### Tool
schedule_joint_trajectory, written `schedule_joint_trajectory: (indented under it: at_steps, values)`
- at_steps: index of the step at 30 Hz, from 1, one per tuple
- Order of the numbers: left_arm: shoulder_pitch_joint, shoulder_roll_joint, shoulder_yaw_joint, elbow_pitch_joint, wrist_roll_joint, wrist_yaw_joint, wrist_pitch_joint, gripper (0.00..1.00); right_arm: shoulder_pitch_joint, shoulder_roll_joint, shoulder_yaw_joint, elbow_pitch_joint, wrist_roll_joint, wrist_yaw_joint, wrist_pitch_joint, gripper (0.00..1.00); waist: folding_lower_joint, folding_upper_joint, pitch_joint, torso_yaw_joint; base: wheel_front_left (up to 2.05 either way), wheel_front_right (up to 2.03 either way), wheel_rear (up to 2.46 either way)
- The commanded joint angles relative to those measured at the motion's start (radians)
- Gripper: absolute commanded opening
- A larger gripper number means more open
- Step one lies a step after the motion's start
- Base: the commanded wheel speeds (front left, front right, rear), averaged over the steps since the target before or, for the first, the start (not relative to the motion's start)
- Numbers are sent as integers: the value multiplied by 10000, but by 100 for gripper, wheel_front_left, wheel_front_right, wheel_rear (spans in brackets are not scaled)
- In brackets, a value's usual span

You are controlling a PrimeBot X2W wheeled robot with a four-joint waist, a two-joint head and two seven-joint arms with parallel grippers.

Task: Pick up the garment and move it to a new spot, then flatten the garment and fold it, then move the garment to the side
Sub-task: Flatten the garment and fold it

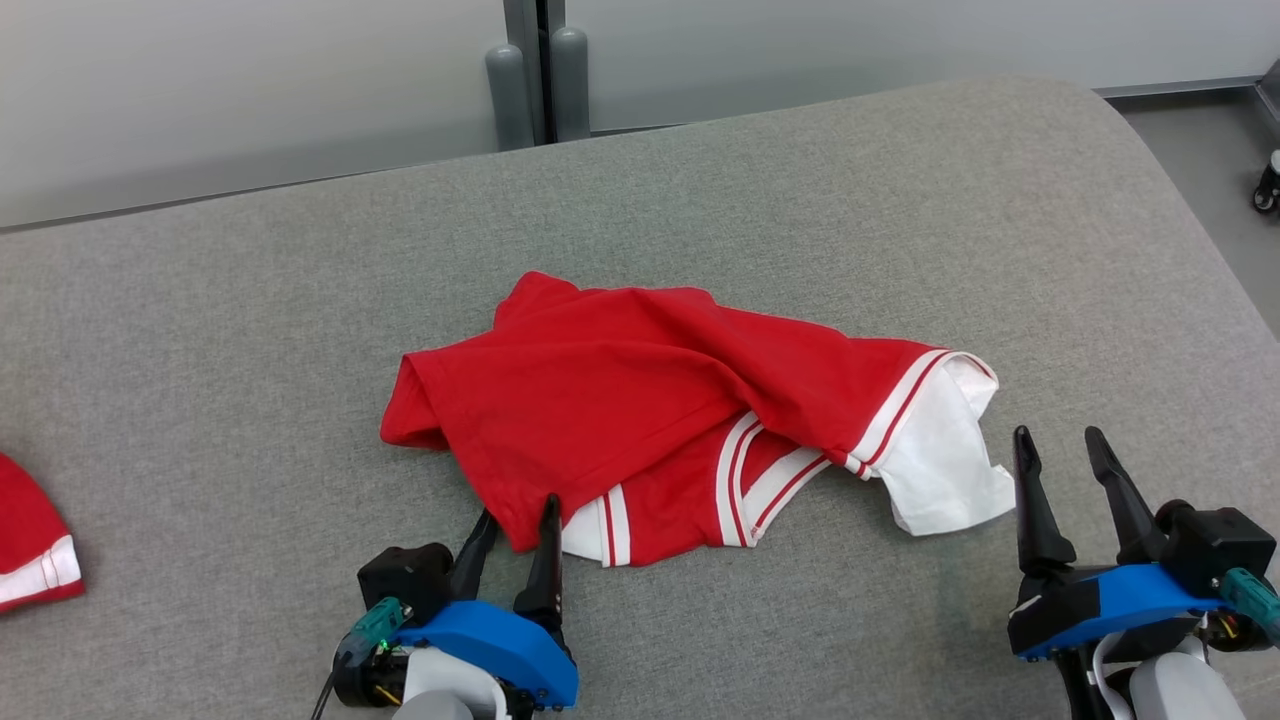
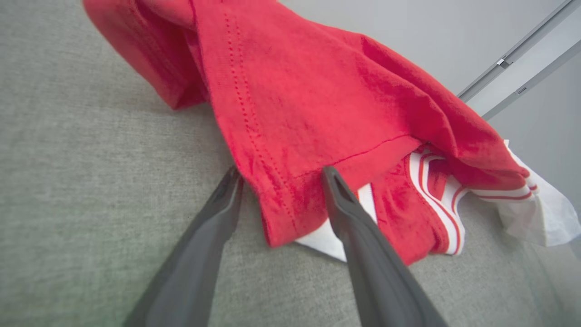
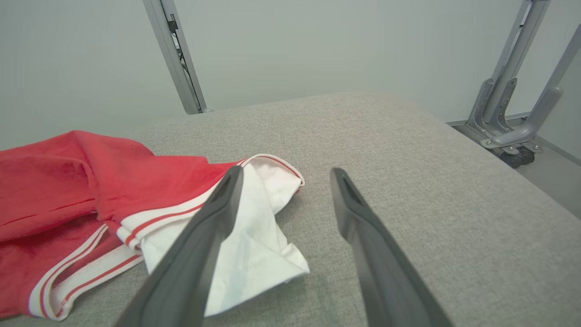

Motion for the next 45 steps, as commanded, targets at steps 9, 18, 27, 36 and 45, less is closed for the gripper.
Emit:
schedule_joint_trajectory:
  at_steps: [9, 18, 27, 36, 45]
  values:
    - [54, 20, 1132, -717, 614, 502, -29, 0, 92, 97, -131, -57, -15, 1, -54, 100, -1, -1, -202, 340, 0, 0, 0]
    - [442, 6, 3372, -1194, 1824, 762, -29, 0, 294, 167, 111, 291, 26, 1, -56, 100, -1, -1, -448, 947, 0, 0, 0]
    - [591, 8, 4225, -1051, 2350, 852, -29, 33, 372, 63, 234, 901, 129, 1, -54, 100, -1, -1, -517, 1230, 0, 0, 0]
    - [865, 11, 3401, -1234, 2258, 1025, -29, 100, -134, 35, 579, 2077, 537, 1, -53, 100, -1, -1, -350, 1576, 0, 0, 0]
    - [957, 6, 2695, -1471, 2354, 1053, -29, 100, -1010, -121, 241, 3262, 572, 1, -56, 0, -1, -1, -163, 2099, 0, 0, 0]
